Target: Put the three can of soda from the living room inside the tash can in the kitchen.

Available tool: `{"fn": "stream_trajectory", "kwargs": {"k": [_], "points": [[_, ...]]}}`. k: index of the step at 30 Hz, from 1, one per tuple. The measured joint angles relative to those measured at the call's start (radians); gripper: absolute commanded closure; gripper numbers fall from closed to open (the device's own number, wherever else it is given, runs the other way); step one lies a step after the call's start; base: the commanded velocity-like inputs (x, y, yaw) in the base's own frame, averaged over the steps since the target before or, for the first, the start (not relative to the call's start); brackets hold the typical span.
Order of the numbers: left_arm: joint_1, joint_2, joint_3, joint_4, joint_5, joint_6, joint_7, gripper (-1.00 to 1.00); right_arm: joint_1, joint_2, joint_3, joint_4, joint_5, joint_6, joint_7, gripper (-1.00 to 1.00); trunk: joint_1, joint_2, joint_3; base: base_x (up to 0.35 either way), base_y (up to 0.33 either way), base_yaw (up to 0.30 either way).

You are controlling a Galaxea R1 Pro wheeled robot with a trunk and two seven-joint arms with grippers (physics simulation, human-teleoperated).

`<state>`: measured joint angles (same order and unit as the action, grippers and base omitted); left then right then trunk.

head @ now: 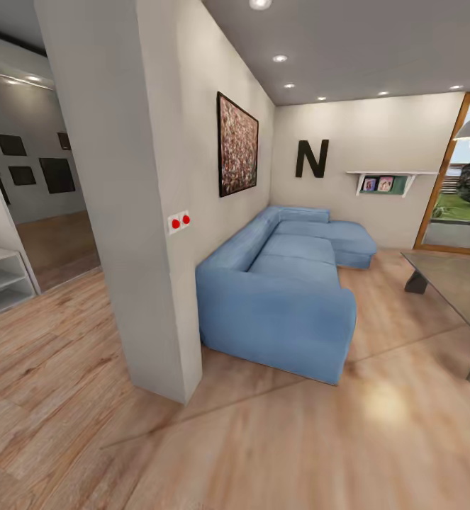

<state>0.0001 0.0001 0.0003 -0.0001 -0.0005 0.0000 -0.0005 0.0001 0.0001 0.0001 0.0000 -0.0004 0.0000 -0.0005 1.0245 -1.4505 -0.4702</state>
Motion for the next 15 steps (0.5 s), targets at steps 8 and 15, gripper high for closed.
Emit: {"fn": "stream_trajectory", "kwargs": {"k": [8, 15], "points": [[0.006, -0.017, -0.006, -0.018, -0.001, -0.002, -0.012, -1.00, -0.007, -0.002, 0.001, 0.000, 0.004, 0.005, 0.000, -1.00, 0.001, 0.000, 0.000, 0.000, 0.000, 0.000], [0.006, -0.017, -0.006, -0.018, -0.001, -0.002, -0.012, -1.00, -0.007, -0.002, 0.001, 0.000, 0.004, 0.005, 0.000, -1.00, 0.001, 0.000, 0.000, 0.000, 0.000, 0.000]]}}
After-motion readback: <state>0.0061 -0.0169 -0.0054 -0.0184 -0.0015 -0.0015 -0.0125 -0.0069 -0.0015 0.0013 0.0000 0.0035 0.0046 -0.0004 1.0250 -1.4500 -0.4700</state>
